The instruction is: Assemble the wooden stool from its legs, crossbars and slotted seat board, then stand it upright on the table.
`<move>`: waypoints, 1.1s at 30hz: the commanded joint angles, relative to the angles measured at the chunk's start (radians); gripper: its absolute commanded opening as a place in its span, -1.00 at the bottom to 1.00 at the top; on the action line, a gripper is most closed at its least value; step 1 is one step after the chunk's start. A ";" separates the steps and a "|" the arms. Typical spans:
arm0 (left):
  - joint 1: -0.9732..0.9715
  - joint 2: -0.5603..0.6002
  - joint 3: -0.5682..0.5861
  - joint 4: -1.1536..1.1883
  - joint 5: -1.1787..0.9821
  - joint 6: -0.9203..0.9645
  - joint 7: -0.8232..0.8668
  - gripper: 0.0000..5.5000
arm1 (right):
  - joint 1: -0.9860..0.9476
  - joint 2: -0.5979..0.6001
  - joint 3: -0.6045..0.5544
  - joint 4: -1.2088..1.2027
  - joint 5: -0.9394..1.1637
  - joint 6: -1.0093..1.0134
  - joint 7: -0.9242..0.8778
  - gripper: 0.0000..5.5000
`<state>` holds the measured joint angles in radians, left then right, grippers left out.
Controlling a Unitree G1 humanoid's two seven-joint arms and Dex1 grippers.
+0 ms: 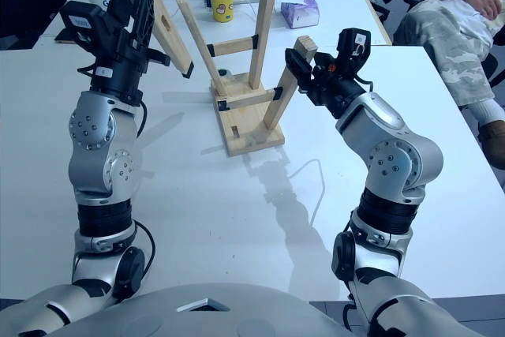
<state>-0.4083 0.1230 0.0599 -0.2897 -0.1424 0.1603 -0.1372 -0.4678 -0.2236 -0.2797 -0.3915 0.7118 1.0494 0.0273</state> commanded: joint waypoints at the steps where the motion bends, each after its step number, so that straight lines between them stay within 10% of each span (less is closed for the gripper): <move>1: 0.006 -0.002 0.000 -0.006 0.000 0.000 0.005 -0.62 | 0.020 -0.023 0.041 -0.005 -0.033 -0.025 0.020 0.03; 11: 0.007 -0.007 -0.003 0.020 0.005 -0.012 0.012 -0.62 | -0.024 -0.007 0.084 0.076 -0.069 -0.041 0.026 -0.58; 33: 0.002 -0.092 0.084 0.157 -0.093 -0.030 0.076 -0.62 | -0.018 0.130 0.106 0.183 -0.342 -0.249 -0.177 -0.62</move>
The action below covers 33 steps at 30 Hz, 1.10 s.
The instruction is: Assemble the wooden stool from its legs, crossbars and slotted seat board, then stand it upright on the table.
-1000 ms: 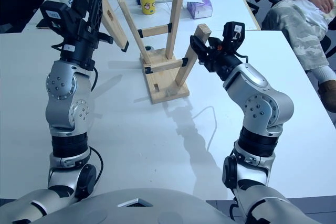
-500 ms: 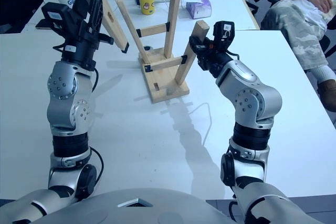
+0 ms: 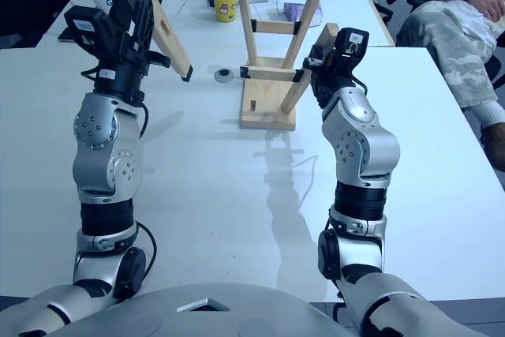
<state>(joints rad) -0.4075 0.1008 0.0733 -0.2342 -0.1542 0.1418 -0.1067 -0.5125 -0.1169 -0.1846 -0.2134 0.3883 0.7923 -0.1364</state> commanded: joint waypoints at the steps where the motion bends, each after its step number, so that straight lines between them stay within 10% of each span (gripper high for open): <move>1: 0.002 -0.100 0.106 0.142 -0.118 -0.020 0.068 -0.62 | 0.026 0.027 0.011 0.007 -0.023 0.007 -0.012 -0.62; 8: -0.135 -0.250 0.267 0.431 -0.327 -0.137 0.136 -0.62 | 0.026 0.070 0.017 0.002 -0.020 0.037 -0.006 -0.62; 33: -0.152 -0.390 0.106 0.503 -0.456 -0.146 0.198 -0.62 | 0.019 0.103 0.018 0.005 -0.044 0.051 0.001 -0.62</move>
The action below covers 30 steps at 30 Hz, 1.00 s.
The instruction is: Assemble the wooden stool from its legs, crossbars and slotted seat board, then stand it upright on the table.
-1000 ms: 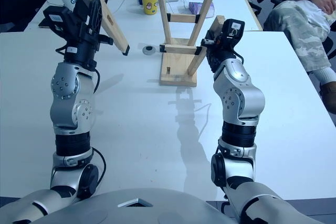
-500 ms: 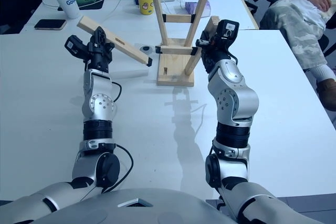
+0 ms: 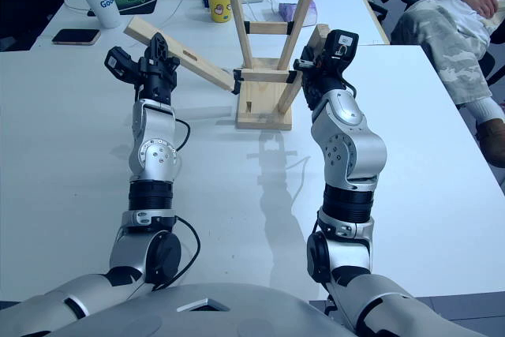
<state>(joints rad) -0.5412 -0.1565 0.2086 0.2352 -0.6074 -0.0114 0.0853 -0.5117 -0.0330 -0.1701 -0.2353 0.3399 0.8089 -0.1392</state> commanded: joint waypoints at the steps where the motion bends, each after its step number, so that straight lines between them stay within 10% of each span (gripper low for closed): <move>1: -0.017 -0.131 -0.032 0.060 -0.007 0.012 0.005 -0.62 | 0.018 0.019 0.004 0.027 0.005 0.033 0.004 -0.62; 30: 0.122 -0.094 -0.191 -0.031 0.269 0.030 0.208 -0.62 | 0.031 0.014 -0.004 0.016 -0.025 0.020 -0.002 -0.62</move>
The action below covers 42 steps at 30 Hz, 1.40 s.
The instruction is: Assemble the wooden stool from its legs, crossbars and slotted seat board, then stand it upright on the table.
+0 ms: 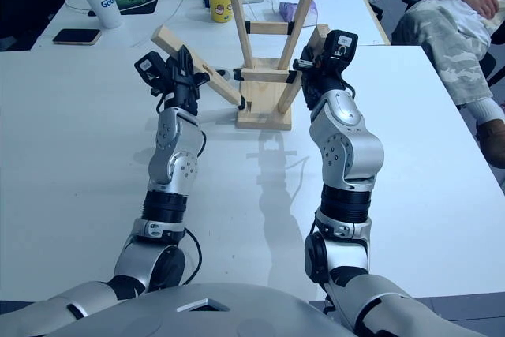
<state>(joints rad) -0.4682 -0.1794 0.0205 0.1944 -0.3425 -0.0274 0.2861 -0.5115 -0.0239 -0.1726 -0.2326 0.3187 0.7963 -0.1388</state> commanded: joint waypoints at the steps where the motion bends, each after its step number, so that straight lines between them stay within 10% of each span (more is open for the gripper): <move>1: 0.048 -0.077 -0.001 0.011 -0.008 0.049 0.000 -0.62 | 0.031 0.006 -0.001 0.012 -0.004 0.034 -0.003 -0.62; 42: 0.061 -0.003 -0.070 -0.162 0.050 0.388 0.118 -0.62 | 0.016 0.012 -0.007 0.023 -0.019 0.025 -0.013 -0.62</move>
<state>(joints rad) -0.4419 -0.1753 -0.0265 0.0099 -0.3369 0.2676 0.3881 -0.5111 -0.0216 -0.1793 -0.2323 0.3061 0.7947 -0.1415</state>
